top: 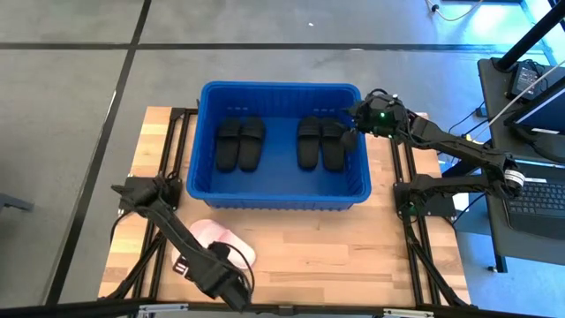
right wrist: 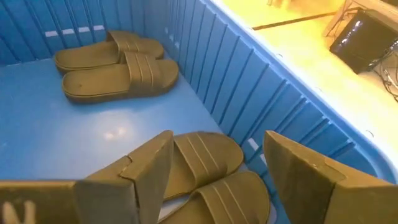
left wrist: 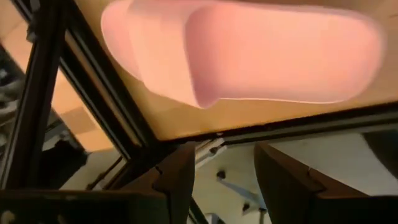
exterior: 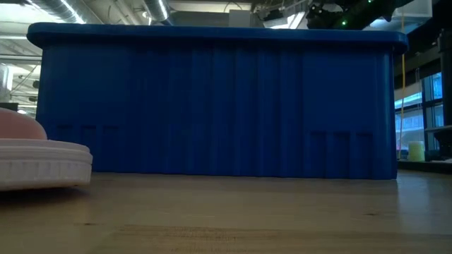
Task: Pick and place slides into bin
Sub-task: Put the pink slide into the organizer bin
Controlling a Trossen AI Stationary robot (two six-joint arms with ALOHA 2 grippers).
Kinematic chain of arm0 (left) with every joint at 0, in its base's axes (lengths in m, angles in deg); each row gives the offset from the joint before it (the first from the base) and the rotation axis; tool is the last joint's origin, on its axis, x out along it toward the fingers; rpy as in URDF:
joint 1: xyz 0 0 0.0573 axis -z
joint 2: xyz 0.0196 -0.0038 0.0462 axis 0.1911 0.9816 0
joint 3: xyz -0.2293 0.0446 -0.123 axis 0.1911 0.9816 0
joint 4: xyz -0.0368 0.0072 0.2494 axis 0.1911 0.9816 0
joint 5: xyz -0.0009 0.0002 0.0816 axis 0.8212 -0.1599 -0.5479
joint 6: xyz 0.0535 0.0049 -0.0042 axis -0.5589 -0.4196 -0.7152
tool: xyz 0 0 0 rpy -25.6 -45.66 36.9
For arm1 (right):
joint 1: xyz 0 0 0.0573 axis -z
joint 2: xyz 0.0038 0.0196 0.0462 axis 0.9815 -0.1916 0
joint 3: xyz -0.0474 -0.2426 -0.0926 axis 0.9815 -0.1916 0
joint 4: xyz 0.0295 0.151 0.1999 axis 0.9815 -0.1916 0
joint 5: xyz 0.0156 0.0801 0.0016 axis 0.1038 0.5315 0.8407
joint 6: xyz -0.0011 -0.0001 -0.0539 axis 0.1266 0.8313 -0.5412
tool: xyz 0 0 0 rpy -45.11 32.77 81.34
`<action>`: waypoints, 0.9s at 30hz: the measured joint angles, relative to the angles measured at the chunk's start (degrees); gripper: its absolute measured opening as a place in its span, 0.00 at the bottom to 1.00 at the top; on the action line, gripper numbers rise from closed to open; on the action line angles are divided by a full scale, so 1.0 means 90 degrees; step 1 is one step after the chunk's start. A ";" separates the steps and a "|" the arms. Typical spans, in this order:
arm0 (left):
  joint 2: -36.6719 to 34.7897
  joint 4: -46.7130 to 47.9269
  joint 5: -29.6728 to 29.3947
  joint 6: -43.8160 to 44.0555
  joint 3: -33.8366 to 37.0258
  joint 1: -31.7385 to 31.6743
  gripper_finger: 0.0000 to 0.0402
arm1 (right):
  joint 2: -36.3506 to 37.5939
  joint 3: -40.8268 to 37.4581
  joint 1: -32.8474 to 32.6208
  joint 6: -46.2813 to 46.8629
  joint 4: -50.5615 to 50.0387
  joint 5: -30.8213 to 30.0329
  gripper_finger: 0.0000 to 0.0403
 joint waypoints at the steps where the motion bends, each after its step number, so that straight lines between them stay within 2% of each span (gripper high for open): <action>1: 0.0111 -0.0001 0.0041 0.0002 0.0000 -0.0002 0.39 | 0.0000 0.0000 0.0001 -0.0002 0.0010 -0.0003 0.62; 7: 0.0720 -0.0003 0.0050 0.0015 0.0000 -0.0036 0.39 | 0.0002 0.0000 0.0000 -0.0146 0.0103 -0.0003 0.62; 12: 0.1107 -0.0004 0.0478 0.0157 0.0005 -0.0009 0.39 | 0.0002 0.0000 0.0001 -0.0149 0.0103 -0.0004 0.62; 19: 0.1169 -0.0008 0.0478 0.0440 0.0014 0.0095 0.39 | 0.0002 0.0000 0.0002 -0.0154 0.0106 -0.0004 0.62; 27: 0.1141 -0.0003 0.0877 0.0510 0.0899 0.0199 0.39 | 0.0005 0.0000 0.0000 -0.0154 0.0137 -0.0004 0.62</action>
